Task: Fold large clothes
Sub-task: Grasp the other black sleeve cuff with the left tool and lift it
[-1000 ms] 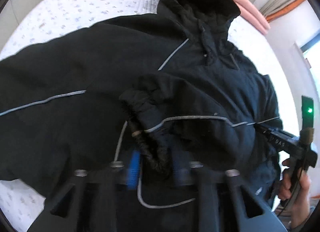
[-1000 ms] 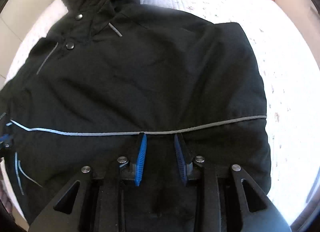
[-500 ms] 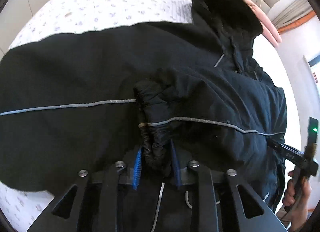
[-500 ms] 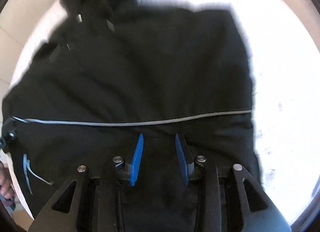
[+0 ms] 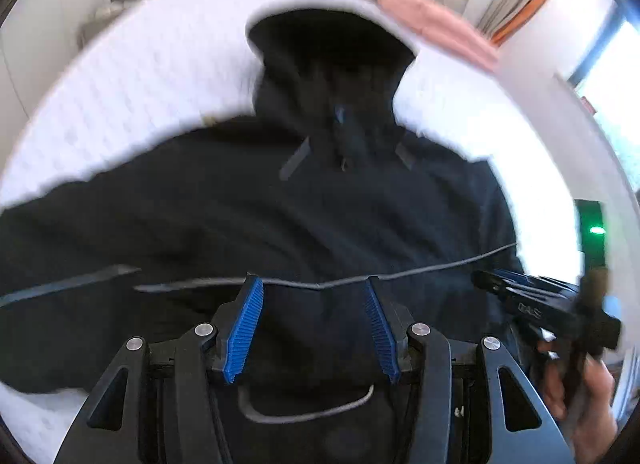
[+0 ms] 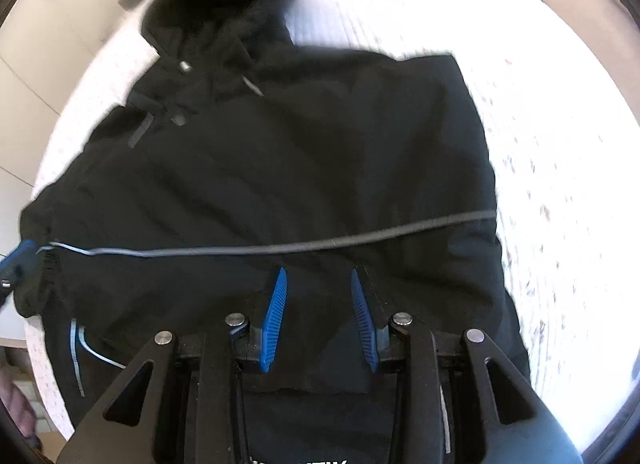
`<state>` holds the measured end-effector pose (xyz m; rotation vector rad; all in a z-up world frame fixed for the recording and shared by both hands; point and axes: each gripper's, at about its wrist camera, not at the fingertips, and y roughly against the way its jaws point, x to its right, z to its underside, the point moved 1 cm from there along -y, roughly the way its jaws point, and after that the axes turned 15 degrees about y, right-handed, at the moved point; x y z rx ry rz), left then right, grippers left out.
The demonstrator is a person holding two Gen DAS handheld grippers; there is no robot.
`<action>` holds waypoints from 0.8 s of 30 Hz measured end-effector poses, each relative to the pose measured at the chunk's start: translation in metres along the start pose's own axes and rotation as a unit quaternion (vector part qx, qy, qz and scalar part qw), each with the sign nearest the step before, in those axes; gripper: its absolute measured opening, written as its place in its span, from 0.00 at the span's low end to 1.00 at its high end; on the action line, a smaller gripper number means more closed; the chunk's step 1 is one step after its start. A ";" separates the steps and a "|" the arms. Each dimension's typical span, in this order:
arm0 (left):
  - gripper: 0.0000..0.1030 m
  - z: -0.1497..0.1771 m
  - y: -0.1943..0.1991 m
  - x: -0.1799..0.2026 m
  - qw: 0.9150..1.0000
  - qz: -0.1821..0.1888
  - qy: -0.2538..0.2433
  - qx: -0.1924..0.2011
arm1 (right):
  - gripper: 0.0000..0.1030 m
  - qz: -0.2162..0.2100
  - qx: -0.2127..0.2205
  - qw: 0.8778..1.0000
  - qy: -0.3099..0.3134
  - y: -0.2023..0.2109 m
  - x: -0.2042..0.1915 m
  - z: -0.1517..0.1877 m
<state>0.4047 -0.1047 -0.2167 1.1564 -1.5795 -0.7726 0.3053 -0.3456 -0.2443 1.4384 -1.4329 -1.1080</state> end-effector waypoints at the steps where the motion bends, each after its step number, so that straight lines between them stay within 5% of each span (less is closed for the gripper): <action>1: 0.51 0.001 -0.021 -0.003 1.000 -0.020 0.011 -0.016 | 0.36 0.001 -0.020 1.000 -0.004 -0.009 0.001 0.005; 4: 0.51 0.003 -0.057 -0.010 0.999 -0.040 0.020 -0.032 | 0.36 0.007 -0.035 0.999 0.013 -0.033 -0.008 0.002; 8: 0.51 0.003 -0.056 -0.007 0.999 -0.039 0.006 -0.028 | 0.41 0.012 -0.048 0.999 0.013 -0.043 -0.009 -0.009; 14: 0.51 -0.002 -0.005 -0.037 0.998 -0.026 0.051 0.003 | 0.42 0.036 -0.049 0.998 0.027 -0.046 -0.012 -0.014; 17: 0.52 0.001 0.037 -0.084 0.994 -0.042 0.099 0.028 | 0.43 0.047 -0.046 0.997 0.030 -0.048 -0.021 -0.014; 20: 0.52 0.005 0.073 -0.152 0.979 -0.091 0.170 0.063 | 0.43 0.052 -0.048 0.997 0.027 -0.047 -0.024 -0.008; 24: 0.52 0.014 0.129 -0.261 0.947 -0.153 0.262 0.106 | 0.44 0.063 -0.053 0.996 0.026 -0.046 -0.033 -0.008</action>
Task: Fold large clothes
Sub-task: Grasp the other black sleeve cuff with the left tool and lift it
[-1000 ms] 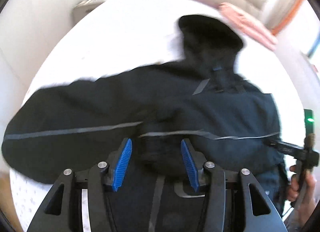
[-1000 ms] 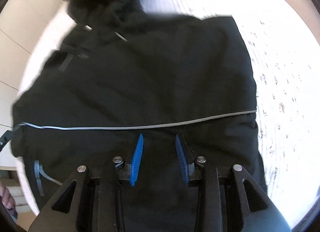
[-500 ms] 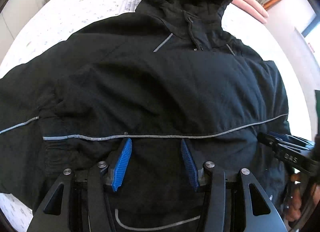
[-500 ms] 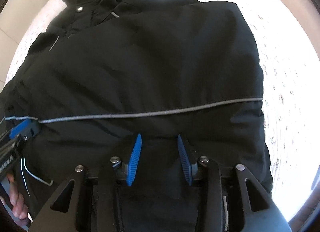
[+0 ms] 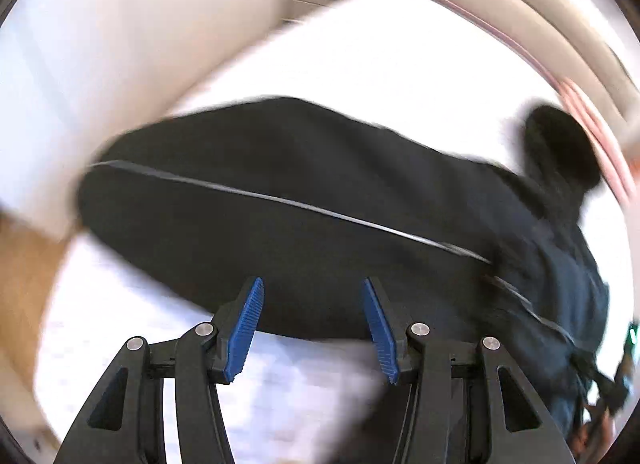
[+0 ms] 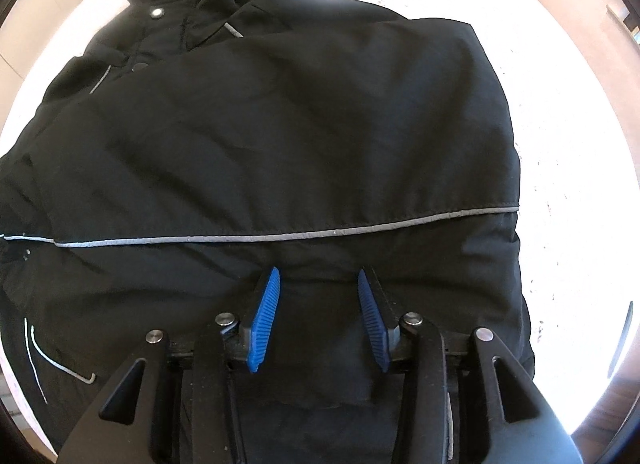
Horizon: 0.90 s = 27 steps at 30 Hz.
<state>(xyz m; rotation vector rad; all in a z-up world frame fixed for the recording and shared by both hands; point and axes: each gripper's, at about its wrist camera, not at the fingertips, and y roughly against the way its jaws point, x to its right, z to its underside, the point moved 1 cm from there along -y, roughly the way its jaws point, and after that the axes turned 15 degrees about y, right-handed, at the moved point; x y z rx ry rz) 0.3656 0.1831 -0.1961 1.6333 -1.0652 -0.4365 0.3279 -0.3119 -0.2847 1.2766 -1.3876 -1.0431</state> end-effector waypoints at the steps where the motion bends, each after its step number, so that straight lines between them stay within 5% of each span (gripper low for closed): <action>1: 0.52 -0.014 0.001 -0.025 0.999 -0.016 0.026 0.009 | 0.44 0.003 0.000 1.000 0.001 -0.007 -0.009 -0.008; 5: 0.55 -0.054 -0.002 -0.102 0.993 -0.033 0.108 0.024 | 0.45 0.016 0.000 1.000 0.003 -0.007 -0.016 -0.017; 11: 0.56 -0.097 -0.032 -0.186 0.978 -0.006 0.210 0.009 | 0.45 0.035 -0.007 0.999 0.015 -0.008 -0.029 -0.018; 19: 0.57 -0.109 -0.079 -0.225 0.955 0.029 0.295 -0.020 | 0.47 0.060 -0.005 0.998 0.025 -0.006 -0.046 -0.017; 23: 0.57 -0.115 -0.089 -0.219 0.957 0.041 0.286 -0.020 | 0.47 0.075 -0.008 0.997 0.028 -0.003 -0.054 -0.017; 25: 0.28 -0.117 -0.089 -0.217 0.960 0.054 0.276 -0.014 | 0.47 0.081 -0.004 0.997 0.019 0.006 -0.057 -0.017; 27: 0.20 -0.120 -0.080 -0.209 0.966 0.052 0.254 -0.001 | 0.47 0.050 0.016 0.999 0.006 0.023 -0.066 -0.016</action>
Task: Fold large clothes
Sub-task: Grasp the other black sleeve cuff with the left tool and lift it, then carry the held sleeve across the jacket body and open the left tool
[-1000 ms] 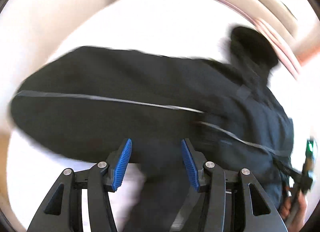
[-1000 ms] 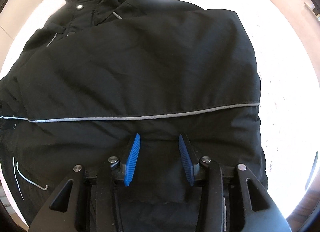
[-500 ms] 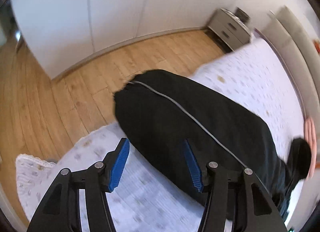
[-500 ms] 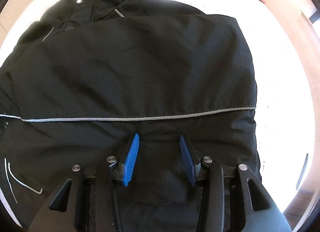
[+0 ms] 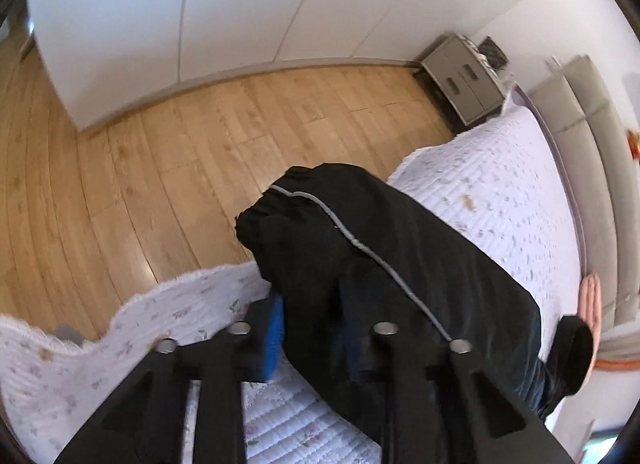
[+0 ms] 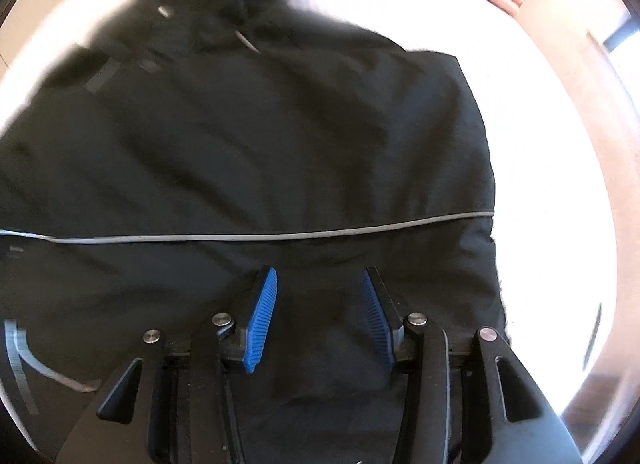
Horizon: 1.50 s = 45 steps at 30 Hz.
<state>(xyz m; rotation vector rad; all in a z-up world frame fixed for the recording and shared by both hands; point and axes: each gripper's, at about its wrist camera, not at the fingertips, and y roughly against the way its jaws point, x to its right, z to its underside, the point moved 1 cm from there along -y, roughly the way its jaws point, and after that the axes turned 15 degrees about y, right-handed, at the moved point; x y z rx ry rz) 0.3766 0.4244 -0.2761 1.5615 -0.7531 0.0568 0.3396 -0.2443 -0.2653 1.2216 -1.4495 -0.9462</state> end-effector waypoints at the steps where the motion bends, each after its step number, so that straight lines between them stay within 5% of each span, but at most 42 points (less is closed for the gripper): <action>1: 0.17 0.003 0.008 0.006 1.000 0.003 -0.014 0.009 | 0.47 -0.013 0.012 1.000 -0.002 0.009 -0.006 0.000; 5: 0.16 0.023 0.057 0.038 0.995 0.029 -0.078 0.053 | 0.47 -0.069 0.057 0.996 0.026 0.043 -0.048 -0.003; 8: 0.16 0.058 0.099 0.075 0.982 0.044 -0.157 0.090 | 0.47 -0.104 0.070 0.990 0.064 0.050 -0.085 -0.009; 15: 0.11 0.143 0.110 0.132 0.955 0.064 -0.280 0.075 | 0.50 -0.118 0.036 0.987 0.103 0.012 -0.126 -0.008; 20: 0.04 0.231 0.107 0.184 0.918 0.101 -0.382 0.041 | 0.49 -0.162 0.047 0.982 0.080 0.029 -0.100 -0.003; 23: 0.04 0.301 0.100 0.217 0.885 0.122 -0.449 0.015 | 0.49 -0.148 0.059 0.984 0.073 0.044 -0.074 0.007; 26: 0.04 0.354 0.090 0.237 0.861 0.124 -0.493 -0.005 | 0.49 -0.152 0.052 0.985 0.055 0.048 -0.046 0.019; 30: 0.11 0.356 0.080 0.238 0.879 0.090 -0.469 -0.012 | 0.49 -0.165 0.033 0.985 0.037 0.038 -0.017 0.028; 33: 0.57 0.328 0.080 0.223 0.901 0.040 -0.431 0.040 | 0.49 -0.175 0.030 0.983 0.038 0.035 -0.007 0.036; 34: 0.63 0.316 0.081 0.218 0.904 0.029 -0.422 0.061 | 0.49 -0.175 0.029 0.983 0.041 0.034 -0.003 0.036; 37: 0.65 0.292 0.073 0.212 0.907 0.006 -0.413 0.081 | 0.50 -0.183 0.024 0.982 0.049 0.031 -0.004 0.036; 45: 0.65 0.260 -0.002 0.230 0.897 -0.012 -0.441 0.021 | 0.50 -0.179 0.015 0.981 0.078 0.018 -0.023 0.030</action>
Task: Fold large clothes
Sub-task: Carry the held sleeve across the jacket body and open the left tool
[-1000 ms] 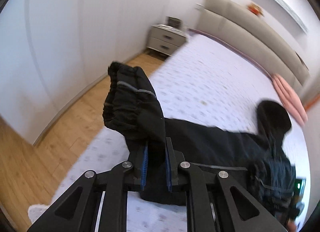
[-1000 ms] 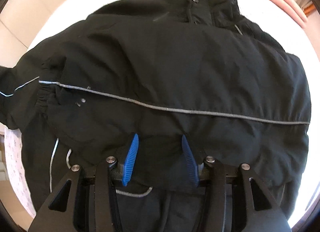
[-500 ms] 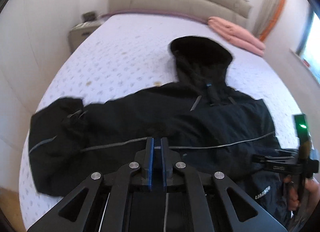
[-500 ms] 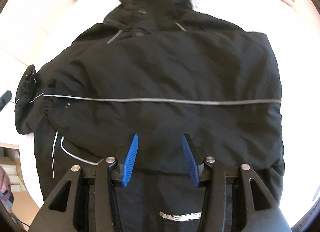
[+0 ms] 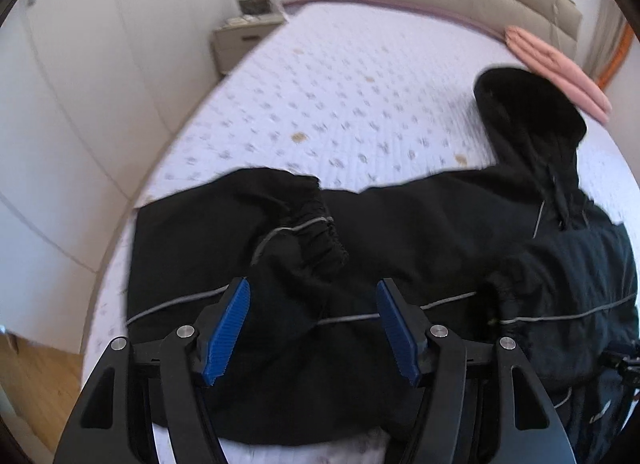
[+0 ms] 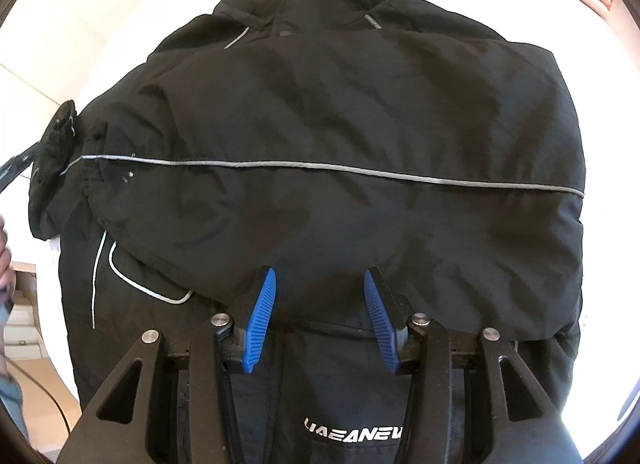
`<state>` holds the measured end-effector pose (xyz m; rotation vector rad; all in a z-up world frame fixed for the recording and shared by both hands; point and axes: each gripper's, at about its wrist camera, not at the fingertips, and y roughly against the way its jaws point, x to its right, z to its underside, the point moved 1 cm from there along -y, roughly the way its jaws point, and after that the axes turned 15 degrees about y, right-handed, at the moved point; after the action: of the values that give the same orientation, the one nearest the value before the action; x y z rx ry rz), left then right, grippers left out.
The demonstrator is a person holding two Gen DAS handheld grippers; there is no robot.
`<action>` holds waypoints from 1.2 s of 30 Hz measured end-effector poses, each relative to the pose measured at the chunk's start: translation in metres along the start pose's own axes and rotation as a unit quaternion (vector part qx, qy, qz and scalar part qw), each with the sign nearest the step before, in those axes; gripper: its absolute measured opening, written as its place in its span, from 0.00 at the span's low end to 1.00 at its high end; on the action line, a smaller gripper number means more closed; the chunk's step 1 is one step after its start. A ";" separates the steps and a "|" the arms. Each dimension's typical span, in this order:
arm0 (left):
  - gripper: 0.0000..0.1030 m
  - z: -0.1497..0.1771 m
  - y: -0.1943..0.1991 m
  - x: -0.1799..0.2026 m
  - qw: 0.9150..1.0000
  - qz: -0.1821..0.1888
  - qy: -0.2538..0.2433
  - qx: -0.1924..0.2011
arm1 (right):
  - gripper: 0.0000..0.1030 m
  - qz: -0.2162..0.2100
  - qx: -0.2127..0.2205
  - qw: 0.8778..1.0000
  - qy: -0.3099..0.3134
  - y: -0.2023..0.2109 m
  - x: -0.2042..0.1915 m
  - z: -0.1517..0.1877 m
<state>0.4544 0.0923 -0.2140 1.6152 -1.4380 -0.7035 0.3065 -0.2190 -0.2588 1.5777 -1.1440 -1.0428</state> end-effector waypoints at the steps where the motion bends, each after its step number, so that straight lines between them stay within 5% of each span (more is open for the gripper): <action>1: 0.65 -0.001 -0.012 0.000 1.000 -0.009 -0.003 -0.008 | 0.49 0.000 -0.001 1.000 0.001 -0.003 -0.002 -0.002; 4: 0.64 -0.004 -0.043 -0.002 0.999 -0.037 -0.009 -0.025 | 0.49 -0.003 -0.001 1.000 0.000 -0.004 -0.003 -0.003; 8: 0.33 -0.008 -0.052 -0.004 0.999 -0.046 -0.009 -0.027 | 0.49 -0.006 0.001 1.000 -0.003 -0.004 -0.004 -0.004; 12: 0.25 -0.009 -0.020 0.001 1.000 -0.005 0.005 -0.013 | 0.50 -0.012 0.007 1.000 -0.007 0.002 -0.002 -0.002; 22: 0.25 0.009 0.080 0.103 0.989 0.141 -0.041 0.030 | 0.49 -0.014 0.040 0.999 -0.032 0.042 0.026 0.009; 26: 0.25 0.032 0.091 0.160 0.976 0.205 -0.078 0.004 | 0.49 -0.010 0.048 0.998 -0.047 0.055 0.046 0.018; 30: 0.27 0.071 0.074 0.216 0.966 0.231 -0.113 -0.038 | 0.49 -0.006 0.045 0.997 -0.063 0.061 0.063 0.029; 32: 0.33 0.085 0.063 0.229 0.962 0.239 -0.119 -0.059 | 0.49 -0.007 0.041 0.997 -0.069 0.058 0.068 0.034; 36: 0.61 0.103 0.040 0.230 0.957 0.248 -0.102 -0.108 | 0.49 -0.012 0.039 0.997 -0.069 0.056 0.073 0.036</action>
<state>0.3896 -0.1541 -0.2016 0.9766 -1.7587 -0.7125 0.2758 -0.3056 -0.2227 1.6040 -1.2756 -1.1511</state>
